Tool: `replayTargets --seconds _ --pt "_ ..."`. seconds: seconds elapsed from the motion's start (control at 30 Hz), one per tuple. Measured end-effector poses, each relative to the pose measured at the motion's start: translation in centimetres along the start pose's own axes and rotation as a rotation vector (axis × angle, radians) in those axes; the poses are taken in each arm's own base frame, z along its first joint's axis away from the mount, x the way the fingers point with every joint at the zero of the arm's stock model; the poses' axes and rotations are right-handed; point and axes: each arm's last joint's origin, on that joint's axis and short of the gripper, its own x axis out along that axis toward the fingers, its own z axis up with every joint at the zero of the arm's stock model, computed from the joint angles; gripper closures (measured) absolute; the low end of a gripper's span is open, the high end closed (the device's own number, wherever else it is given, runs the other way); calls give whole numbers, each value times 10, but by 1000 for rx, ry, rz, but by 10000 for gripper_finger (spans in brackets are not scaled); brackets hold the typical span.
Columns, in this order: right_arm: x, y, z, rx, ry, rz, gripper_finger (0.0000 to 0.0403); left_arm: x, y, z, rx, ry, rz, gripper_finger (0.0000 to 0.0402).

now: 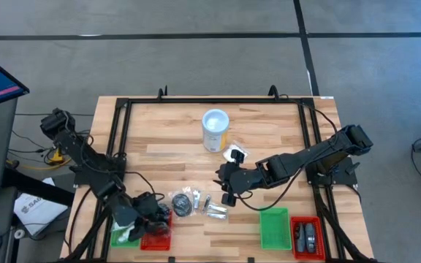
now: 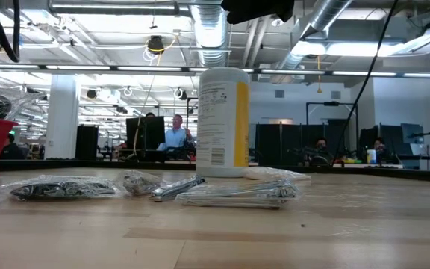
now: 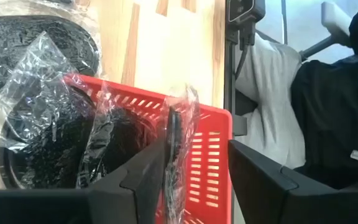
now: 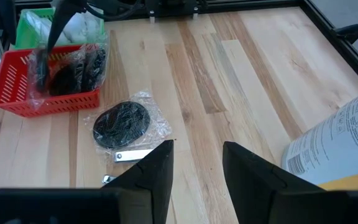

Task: Pick & Place Travel size toiletries
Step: Put the hairbrush into the left red bin

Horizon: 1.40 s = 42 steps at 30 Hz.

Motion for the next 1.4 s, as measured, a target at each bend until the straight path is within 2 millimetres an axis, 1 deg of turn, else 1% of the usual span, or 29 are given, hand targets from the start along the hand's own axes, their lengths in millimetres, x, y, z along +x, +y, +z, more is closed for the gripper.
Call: replayTargets --seconds 0.13,0.37,0.53,0.67,0.97,1.2,1.4 --pt "0 0 0 0 0 0 274 0 4 6 16 -17 15 229" --pt "0 0 0 0 0 0 274 -12 17 31 92 -155 58 231" --pt "0 0 0 0 0 0 274 -13 28 45 111 -283 196 231" --pt "0 0 0 0 0 0 274 -4 41 54 83 -274 260 231" --pt "0 0 0 0 0 0 274 23 69 67 3 -160 326 231" --pt "0 0 0 0 0 0 274 42 89 69 -46 -61 365 231" --pt "0 0 0 0 1 0 274 52 98 69 -69 -15 392 231"
